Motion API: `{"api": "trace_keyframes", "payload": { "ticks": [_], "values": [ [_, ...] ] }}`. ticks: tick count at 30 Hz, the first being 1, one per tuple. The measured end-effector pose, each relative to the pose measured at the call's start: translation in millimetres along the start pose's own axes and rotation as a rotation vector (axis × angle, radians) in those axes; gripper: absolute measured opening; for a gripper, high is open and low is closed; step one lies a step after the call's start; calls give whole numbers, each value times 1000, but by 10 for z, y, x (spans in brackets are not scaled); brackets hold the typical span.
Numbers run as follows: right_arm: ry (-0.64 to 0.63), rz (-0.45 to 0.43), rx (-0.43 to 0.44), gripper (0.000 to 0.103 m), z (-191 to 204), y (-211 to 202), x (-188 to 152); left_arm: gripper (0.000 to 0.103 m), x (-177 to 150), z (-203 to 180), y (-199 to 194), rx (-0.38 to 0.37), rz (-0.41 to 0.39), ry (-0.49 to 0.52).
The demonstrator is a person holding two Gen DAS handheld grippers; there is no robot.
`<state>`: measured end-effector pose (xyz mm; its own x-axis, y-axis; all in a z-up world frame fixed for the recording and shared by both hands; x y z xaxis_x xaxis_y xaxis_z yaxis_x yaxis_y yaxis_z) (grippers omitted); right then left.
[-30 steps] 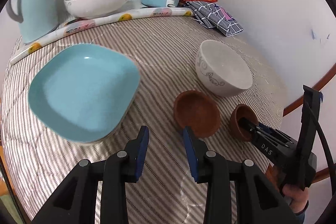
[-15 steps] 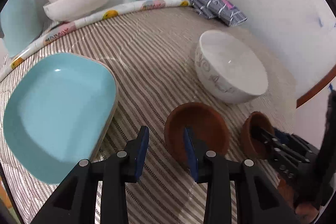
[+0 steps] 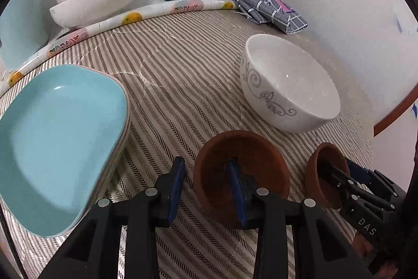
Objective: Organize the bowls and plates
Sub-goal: 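Close the left tool on one brown clay bowl rim while the right tool grasps the other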
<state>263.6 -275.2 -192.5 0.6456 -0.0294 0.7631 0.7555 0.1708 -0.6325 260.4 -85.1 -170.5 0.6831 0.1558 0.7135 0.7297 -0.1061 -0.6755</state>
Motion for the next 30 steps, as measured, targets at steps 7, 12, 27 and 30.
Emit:
{"api": "trace_keyframes", "payload": {
  "ticks": [7, 12, 27, 30],
  "values": [
    [-2, -21, -14, 52, 12, 14, -5, 33, -36, -16, -19, 8, -39, 16],
    [-5, -14, -14, 52, 8, 24, -1, 33, -11, -43, 8, 17, -10, 52],
    [0, -16, -3, 45, 17, -2, -19, 16, -35, -27, -33, -27, -21, 0],
    [-2, -4, 35, 25, 58, -25, -22, 14, -33, -3, -54, -39, -17, -18]
  ]
}}
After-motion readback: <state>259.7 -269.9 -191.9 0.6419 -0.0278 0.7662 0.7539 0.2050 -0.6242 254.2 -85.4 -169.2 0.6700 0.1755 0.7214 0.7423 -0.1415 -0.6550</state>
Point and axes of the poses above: each gripper's, at about its wrist camera, not at the fingertips, and y roughly the way its jaws point, z to its left, x to its top, the point moved 3 cm from there along y, roughly the way its jaws point, and after that the axes turned 15 degrees about -z, right-handed, at the moved point
